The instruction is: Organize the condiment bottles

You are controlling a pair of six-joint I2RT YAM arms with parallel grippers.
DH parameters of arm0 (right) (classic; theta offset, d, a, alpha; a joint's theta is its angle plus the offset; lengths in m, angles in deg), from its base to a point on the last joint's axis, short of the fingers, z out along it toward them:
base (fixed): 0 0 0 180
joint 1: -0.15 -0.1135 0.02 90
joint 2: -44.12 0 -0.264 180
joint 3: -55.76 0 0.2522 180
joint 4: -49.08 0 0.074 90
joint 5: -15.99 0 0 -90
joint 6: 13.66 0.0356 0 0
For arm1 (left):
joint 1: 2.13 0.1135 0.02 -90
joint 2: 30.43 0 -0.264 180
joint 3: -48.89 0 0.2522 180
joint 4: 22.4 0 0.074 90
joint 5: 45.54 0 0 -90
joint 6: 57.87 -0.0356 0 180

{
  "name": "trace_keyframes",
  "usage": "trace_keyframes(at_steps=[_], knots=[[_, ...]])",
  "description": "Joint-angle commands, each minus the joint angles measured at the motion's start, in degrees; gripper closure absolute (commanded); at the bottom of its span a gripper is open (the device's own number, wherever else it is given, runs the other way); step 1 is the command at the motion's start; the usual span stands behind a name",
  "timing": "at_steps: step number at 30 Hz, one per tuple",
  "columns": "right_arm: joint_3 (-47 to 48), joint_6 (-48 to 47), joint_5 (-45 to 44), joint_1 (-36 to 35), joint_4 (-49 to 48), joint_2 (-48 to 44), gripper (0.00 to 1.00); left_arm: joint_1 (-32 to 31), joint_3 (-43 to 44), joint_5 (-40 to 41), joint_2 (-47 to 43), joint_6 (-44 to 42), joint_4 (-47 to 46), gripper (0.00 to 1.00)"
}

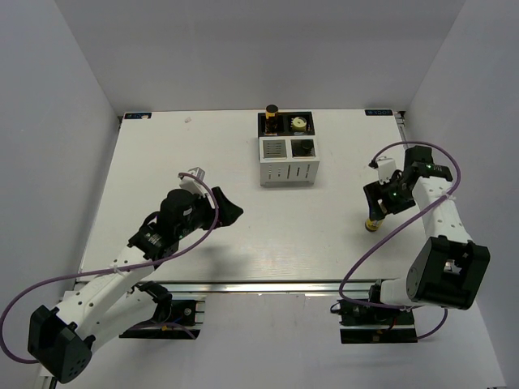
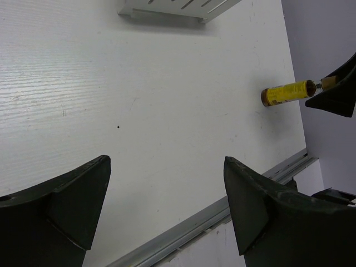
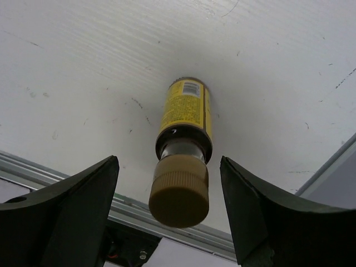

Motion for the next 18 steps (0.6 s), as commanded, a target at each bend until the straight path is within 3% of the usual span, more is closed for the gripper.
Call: trace_keyframes(at_steps=[1, 7, 13, 16, 18], knots=[[-1.6, 1.7, -0.5, 0.1, -5.7, 0.2, 0.21, -0.2, -0.3, 0.0, -1.4, 0.0, -0.3, 0.08], [-5.3, 2.8, -0.5, 0.1, -11.1, -1.2, 0.29, -0.2, -0.6, 0.0, -1.5, 0.2, -0.4, 0.08], [-7.6, 3.0, -1.0, 0.1, -13.5, -1.8, 0.43, -0.2, -0.7, 0.0, -1.5, 0.2, -0.3, 0.08], [-8.5, 2.6, -0.5, 0.1, -13.7, -2.3, 0.51, -0.2, -1.1, -0.1, -1.6, 0.2, -0.5, 0.08], [-8.5, 1.9, 0.6, 0.1, -13.7, -3.0, 0.64, -0.2, -1.1, -0.1, -1.6, 0.2, -0.6, 0.08]])
